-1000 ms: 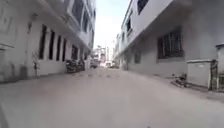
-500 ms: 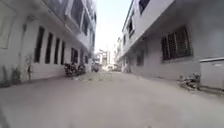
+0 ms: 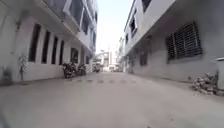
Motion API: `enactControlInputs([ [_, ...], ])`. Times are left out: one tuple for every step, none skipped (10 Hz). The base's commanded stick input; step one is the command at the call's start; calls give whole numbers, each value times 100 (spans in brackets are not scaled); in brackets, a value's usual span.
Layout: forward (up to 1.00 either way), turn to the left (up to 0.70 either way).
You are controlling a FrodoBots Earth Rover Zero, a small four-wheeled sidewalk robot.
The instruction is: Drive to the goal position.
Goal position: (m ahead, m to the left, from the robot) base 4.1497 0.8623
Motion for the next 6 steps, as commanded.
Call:
enactControlInputs([
  [100, 0],
  [100, 0],
  [100, 0],
  [100, -23],
  [100, -40],
  [100, -14],
])
